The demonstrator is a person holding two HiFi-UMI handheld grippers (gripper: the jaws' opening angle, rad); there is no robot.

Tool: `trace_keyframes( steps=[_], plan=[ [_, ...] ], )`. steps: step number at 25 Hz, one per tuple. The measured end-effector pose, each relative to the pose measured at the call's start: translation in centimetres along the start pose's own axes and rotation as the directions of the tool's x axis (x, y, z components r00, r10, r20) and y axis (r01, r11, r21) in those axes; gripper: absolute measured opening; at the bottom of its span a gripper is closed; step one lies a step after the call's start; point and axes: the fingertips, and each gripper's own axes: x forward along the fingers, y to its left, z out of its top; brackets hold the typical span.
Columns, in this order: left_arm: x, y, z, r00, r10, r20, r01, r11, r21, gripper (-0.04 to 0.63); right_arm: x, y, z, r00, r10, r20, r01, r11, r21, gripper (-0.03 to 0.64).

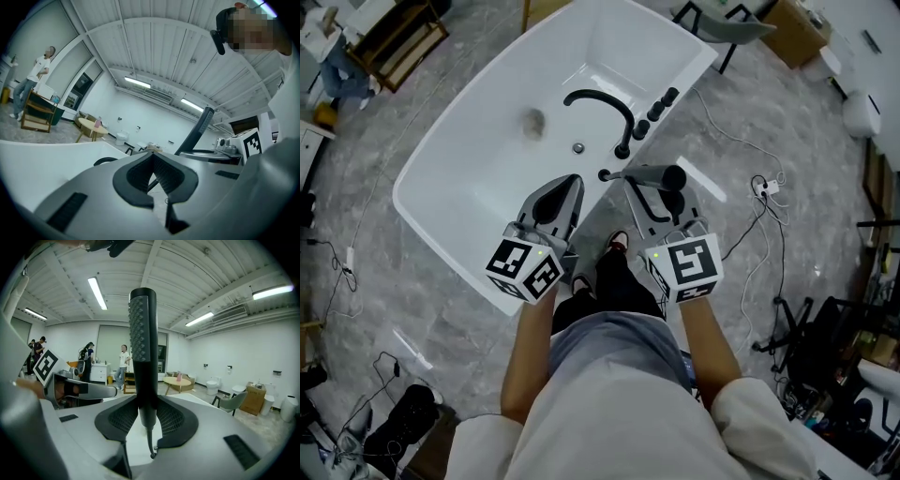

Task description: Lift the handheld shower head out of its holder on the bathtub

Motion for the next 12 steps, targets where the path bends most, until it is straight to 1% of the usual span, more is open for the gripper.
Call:
trace_keyframes(
  steps=[4,9,12],
  plan=[
    [-0.63,0.02,0.10,1.000,-0.007,0.006,0.007,1.000,-0.007,0.005,-0.01,0.72,-0.19,1.000,0.003,-0.012,-0.003,1.000,0.010,0.138],
    [-0.79,0.18,0.16,1.000,-0.008,0.001,0.007,1.000,0.012,0.005,0.27,0.86,-0.11,1.000,0.001,0.000,-0.001,1.000,0.021,0.138],
    [-0.89,0.05,-0.24,1.000,-0.003,-0.005,0.003,1.000,0.012,0.005,0.06,0.67,-0.32,1.000,-0.002,-0.009,0.003,1.000,0.024,0.138]
  ],
)
